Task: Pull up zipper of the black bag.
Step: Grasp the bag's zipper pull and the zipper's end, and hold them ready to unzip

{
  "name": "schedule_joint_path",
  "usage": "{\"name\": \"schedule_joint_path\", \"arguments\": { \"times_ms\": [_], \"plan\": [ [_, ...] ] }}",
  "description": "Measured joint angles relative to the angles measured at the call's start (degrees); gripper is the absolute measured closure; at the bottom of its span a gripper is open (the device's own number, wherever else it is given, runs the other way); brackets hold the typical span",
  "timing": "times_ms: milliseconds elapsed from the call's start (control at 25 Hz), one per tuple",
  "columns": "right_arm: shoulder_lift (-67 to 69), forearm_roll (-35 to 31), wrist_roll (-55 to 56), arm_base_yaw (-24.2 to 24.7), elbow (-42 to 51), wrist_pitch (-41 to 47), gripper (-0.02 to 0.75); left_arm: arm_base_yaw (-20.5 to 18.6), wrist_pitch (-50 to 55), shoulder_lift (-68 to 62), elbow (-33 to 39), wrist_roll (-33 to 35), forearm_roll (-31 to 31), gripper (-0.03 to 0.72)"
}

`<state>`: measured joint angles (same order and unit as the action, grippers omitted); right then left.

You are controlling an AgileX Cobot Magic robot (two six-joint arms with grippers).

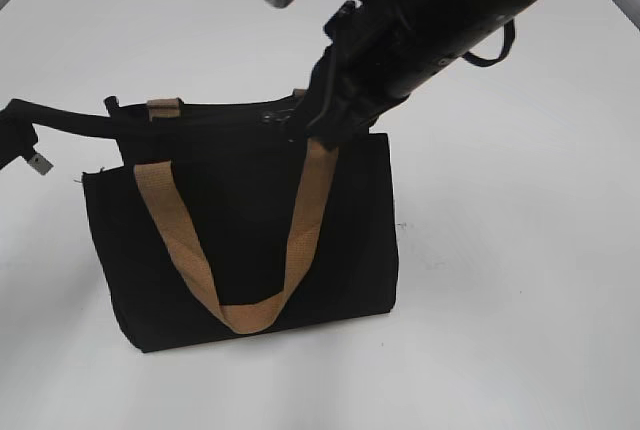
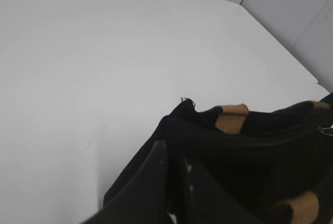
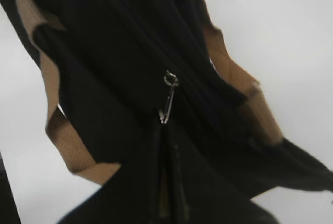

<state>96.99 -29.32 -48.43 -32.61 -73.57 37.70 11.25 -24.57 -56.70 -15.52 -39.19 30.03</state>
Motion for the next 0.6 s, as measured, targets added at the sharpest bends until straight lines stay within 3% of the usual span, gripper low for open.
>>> {"name": "schedule_joint_path", "arguments": {
  "times_ms": [280,480,600],
  "plan": [
    [-3.83,0.37,2.51,7.56,0.0,7.37,0.738,0.0,-0.01,0.0,0.0,0.0,0.14,0.685],
    [-4.48,-1.42,6.0,10.15,0.0,11.46,0.738,0.16,-0.94,0.0,0.0,0.0,0.94,0.684],
    [-4.72,-0.17,8.91,10.6,0.0,11.76,0.668,0.09,-1.23,0.0,0.0,0.0,1.03,0.663]
  ]
}}
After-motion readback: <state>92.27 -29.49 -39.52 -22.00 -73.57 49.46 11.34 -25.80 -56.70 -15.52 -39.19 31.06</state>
